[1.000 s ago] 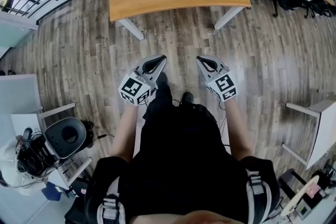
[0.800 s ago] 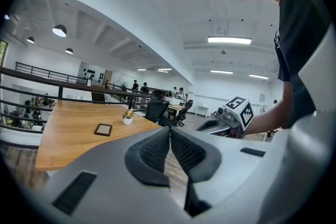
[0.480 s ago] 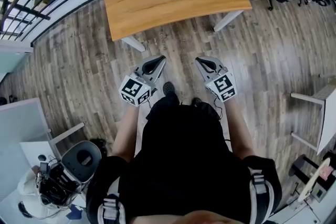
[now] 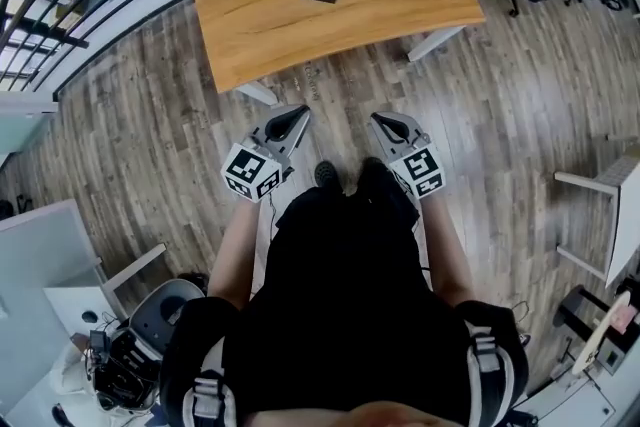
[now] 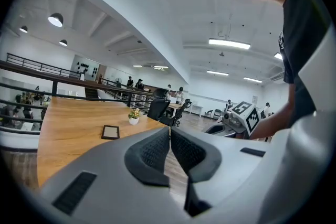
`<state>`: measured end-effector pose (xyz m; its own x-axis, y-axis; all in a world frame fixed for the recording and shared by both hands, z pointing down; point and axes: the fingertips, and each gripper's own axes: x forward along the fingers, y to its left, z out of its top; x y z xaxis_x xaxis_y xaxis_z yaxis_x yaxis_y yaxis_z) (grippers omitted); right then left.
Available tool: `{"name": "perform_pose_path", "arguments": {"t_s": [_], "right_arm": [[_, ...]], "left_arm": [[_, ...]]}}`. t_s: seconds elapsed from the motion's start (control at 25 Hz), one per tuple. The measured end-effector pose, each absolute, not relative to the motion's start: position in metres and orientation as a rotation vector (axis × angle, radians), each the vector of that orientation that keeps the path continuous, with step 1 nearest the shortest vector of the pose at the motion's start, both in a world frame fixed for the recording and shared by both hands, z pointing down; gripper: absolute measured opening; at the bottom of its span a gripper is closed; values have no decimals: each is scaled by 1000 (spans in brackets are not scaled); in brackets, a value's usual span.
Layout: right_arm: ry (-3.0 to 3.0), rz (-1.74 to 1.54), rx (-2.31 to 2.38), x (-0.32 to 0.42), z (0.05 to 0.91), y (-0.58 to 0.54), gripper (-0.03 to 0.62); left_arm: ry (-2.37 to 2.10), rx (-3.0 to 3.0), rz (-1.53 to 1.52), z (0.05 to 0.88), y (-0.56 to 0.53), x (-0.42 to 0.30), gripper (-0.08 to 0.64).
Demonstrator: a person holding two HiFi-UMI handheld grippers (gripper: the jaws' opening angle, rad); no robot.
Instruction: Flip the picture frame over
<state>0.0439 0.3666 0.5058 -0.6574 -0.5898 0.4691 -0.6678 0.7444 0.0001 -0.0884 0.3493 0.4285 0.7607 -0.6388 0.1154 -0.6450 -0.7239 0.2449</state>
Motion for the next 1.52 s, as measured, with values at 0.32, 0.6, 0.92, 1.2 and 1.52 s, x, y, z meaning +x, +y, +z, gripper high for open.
{"name": "perform_pose_path", "arguments": {"t_s": [0.32, 0.6, 0.92, 1.2, 1.52], "right_arm": [[-2518, 282, 930, 49, 517, 319, 8], [-2557, 260, 824, 60, 511, 260, 8], [-2569, 237, 704, 82, 512, 200, 8], [-2573, 228, 641, 102, 519, 170, 8], [-2584, 257, 627, 125, 525, 147, 8]], "left_arm": [[-1052, 2647, 74, 439, 313, -83, 26], [-1146, 2625, 73, 425, 262, -62, 26], [-1277, 2539, 57, 427, 217, -46, 26], [-1365, 2495, 41, 428, 188, -34, 26], [-1418, 2473, 57, 431, 162, -20, 26]]}}
